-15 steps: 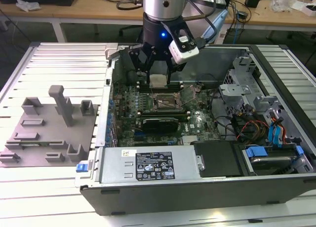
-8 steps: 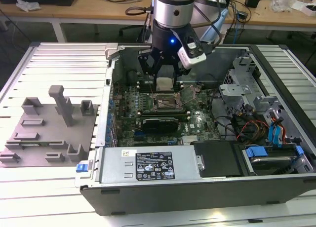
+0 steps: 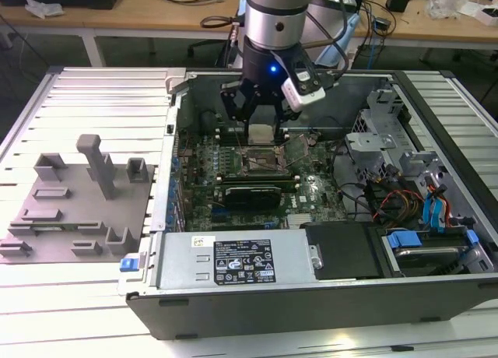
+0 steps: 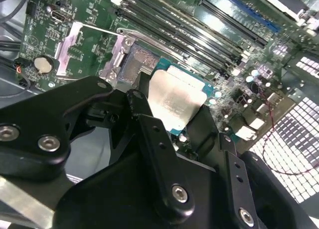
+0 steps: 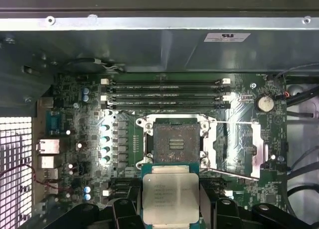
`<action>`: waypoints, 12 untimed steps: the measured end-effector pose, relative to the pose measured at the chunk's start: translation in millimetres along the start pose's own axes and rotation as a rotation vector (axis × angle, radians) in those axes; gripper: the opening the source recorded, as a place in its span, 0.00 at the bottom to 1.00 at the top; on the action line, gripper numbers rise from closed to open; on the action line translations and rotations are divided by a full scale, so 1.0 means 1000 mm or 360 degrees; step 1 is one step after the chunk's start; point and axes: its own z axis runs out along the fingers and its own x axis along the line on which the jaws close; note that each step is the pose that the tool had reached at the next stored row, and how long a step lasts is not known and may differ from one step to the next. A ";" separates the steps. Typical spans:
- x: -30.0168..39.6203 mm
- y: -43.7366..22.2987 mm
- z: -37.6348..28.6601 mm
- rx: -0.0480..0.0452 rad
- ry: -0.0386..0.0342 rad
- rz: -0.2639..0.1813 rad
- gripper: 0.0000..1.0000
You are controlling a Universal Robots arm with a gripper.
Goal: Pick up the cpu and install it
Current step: 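Pick up the cpu and move it towards the insertion slot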
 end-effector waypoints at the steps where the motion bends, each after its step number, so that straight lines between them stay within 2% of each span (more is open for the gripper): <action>1: -0.0007 0.0007 0.0006 0.0000 -0.0002 -0.0002 0.55; 8: -0.0030 0.0118 0.0063 0.0000 -0.0003 -0.0003 0.55; 12: -0.0030 0.0144 0.0076 0.0000 -0.0003 -0.0003 0.55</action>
